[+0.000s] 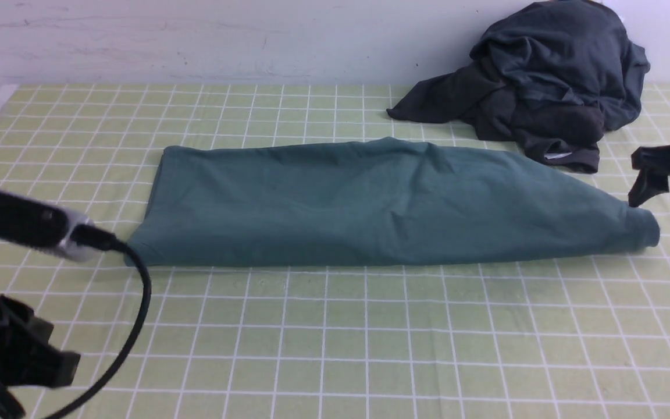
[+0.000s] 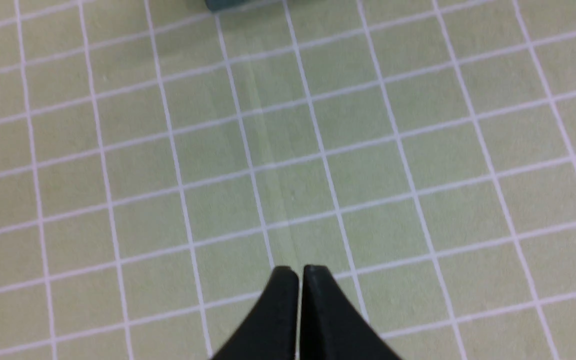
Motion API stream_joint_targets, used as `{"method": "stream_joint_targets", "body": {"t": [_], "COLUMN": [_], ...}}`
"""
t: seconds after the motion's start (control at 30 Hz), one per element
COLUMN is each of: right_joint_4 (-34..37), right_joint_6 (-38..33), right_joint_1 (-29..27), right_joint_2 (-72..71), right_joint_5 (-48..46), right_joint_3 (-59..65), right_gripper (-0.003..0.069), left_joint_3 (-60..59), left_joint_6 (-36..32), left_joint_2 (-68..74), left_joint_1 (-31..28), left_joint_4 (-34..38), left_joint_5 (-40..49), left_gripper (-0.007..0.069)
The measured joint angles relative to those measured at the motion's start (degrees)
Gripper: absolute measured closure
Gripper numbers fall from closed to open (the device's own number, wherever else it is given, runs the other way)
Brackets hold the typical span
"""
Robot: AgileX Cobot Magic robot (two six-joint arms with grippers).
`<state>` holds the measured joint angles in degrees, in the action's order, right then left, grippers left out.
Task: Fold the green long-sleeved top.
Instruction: Use the right arm to clamp the right edge of the fabric, then use the right arm to drag the right edge of the fabric to the left and folds it over the left edge
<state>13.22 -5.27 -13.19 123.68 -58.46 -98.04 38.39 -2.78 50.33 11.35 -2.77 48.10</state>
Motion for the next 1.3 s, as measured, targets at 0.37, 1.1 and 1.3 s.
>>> {"method": "stream_joint_targets", "body": {"t": [0.37, 1.1, 1.3], "right_joint_4": [6.22, 20.58, 34.18], "right_joint_6": [-5.33, -2.84, -11.85], "right_joint_1": [1.18, 13.87, 31.22], "right_joint_2": [3.76, -15.52, -9.59], "right_joint_5": [-2.9, -2.67, 13.75], "right_joint_3": [0.05, -8.28, -8.53], "right_gripper": [0.0505, 0.0645, 0.0645], "left_joint_3": [-10.0, -12.03, -12.03], "left_joint_6": [1.66, 8.51, 8.51], "left_joint_2": [-12.46, -13.76, -13.76], "left_joint_1": [0.0, 0.0, 0.0], "left_joint_4": [-1.39, 0.9, 1.09], "left_joint_5": [-2.16, -7.73, -8.01], "left_gripper": [0.0627, 0.0627, 0.0627]}}
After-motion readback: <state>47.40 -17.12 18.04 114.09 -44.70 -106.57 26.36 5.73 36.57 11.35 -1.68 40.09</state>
